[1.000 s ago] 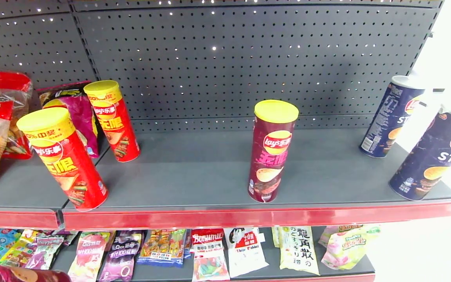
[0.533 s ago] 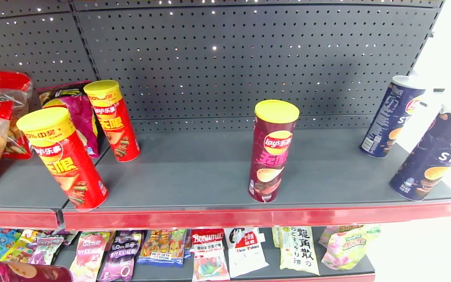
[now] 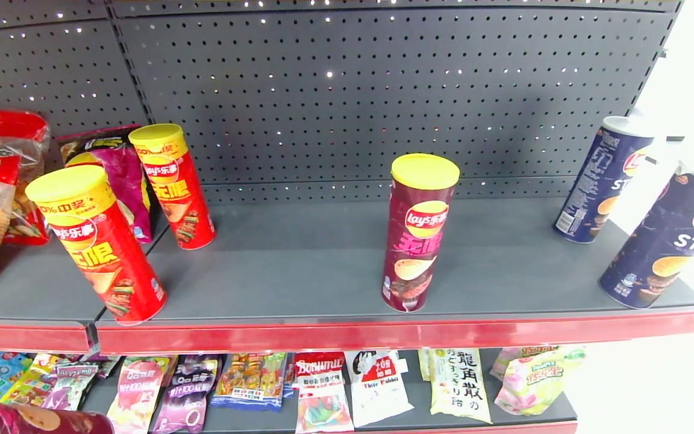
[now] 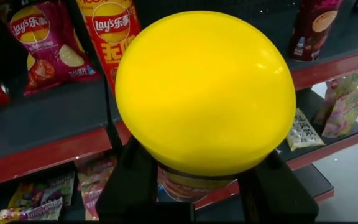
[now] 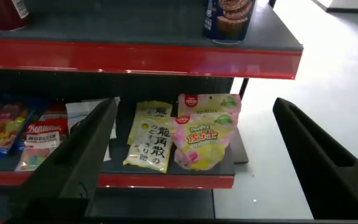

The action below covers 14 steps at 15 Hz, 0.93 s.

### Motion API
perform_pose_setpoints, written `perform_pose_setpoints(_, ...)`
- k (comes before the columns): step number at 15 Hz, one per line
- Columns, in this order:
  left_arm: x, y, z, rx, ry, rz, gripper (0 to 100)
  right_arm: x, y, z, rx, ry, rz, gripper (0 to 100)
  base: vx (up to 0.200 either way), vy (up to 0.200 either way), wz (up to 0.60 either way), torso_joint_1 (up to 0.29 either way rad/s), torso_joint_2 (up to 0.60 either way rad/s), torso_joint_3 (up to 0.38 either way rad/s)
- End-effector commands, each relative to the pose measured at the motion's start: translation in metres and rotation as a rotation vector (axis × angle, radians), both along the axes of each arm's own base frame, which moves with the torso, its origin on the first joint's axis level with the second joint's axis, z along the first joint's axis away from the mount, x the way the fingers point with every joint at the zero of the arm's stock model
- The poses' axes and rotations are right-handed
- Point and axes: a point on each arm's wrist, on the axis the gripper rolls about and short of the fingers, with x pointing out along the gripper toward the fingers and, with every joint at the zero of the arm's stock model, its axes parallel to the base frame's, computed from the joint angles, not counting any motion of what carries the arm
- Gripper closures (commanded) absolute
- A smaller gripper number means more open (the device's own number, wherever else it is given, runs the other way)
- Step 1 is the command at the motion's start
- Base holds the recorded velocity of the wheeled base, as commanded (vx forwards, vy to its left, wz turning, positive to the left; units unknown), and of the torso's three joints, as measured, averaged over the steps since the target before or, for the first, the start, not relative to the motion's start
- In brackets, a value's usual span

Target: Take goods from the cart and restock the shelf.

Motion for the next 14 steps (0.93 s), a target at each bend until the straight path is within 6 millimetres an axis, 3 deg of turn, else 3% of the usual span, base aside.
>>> perform_pose_setpoints(1, -0.0002, 0.0001, -0.0059, 0.001, 0.01, 0.003, 100, 0.0, 0.0, -0.0026, 0.014, 0.005, 0.011, 0, 0.0, 0.0, 0.0, 0.0, 0.0, 0.0)
perform_pose_setpoints(5, 0.0013, 0.0001, -0.0134, 0.009, 0.028, 0.02, 100, -0.0054, 0.0005, -0.0044, 0.044, -0.061, -0.026, 0, 0.0, 0.0, 0.0, 0.0, 0.0, 0.0)
perform_pose_setpoints(14, 0.0054, 0.0005, -0.008, 0.099, 0.014, 0.056, 100, -0.0029, 0.0012, -0.012, 0.049, -0.04, 0.005, 0, 0.0, 0.0, 0.0, 0.0, 0.0, 0.0)
